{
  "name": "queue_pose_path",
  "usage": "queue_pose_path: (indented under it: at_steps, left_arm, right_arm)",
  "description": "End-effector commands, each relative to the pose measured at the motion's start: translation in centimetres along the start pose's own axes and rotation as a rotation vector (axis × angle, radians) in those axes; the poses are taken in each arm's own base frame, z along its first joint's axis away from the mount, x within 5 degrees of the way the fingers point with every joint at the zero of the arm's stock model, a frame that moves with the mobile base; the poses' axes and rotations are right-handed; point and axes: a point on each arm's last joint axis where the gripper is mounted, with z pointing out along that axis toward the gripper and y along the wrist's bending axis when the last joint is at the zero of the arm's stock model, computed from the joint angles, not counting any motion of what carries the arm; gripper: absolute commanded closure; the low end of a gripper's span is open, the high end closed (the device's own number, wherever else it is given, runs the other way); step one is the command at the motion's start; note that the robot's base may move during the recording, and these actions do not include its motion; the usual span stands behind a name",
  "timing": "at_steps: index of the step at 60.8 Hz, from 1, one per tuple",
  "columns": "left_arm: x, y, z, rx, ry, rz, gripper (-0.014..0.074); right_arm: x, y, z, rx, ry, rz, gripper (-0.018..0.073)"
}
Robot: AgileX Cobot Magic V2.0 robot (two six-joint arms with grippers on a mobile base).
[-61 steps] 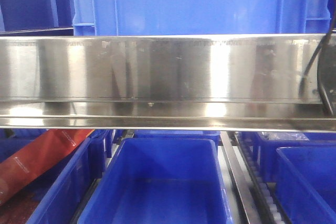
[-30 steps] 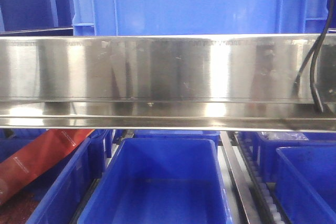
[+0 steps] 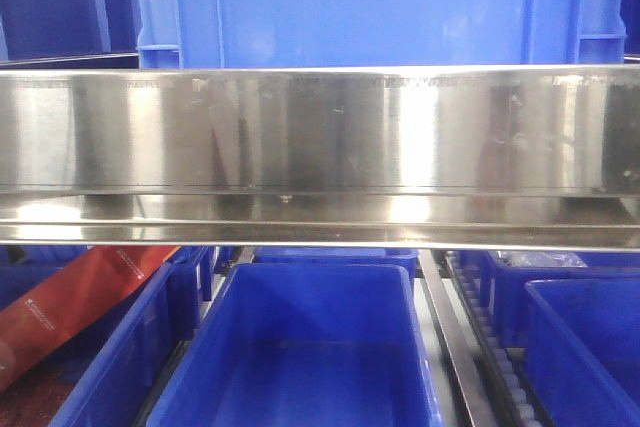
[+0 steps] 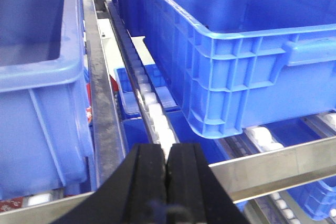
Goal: Place cylindrical capacitor in blue bin on shelf
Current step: 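Lower the capacitor into the blue bin and open the right gripper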
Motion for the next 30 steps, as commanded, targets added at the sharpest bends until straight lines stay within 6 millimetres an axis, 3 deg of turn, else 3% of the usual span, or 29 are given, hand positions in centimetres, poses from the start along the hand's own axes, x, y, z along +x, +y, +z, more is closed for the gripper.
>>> queue_pose_path:
  at_steps: [1,16,30]
  left_arm:
    - [-0.2,0.1,-0.2,-0.003,-0.028,0.005,0.0645]
    - [0.1,0.1,0.2,-0.013,-0.027,0.023,0.0645]
    - [0.7,-0.2,1.0,0.003,-0.039,0.035,0.0645]
  right_arm:
    - [1.1,-0.6,-2.6,0.041,-0.046,0.012,0.0721]
    - [7.8,-1.1,-8.3,0.137,-0.134,0.021,0.0721]
    - [14.8,-0.3,-11.4,0.161,-0.166,-0.001,0.0721]
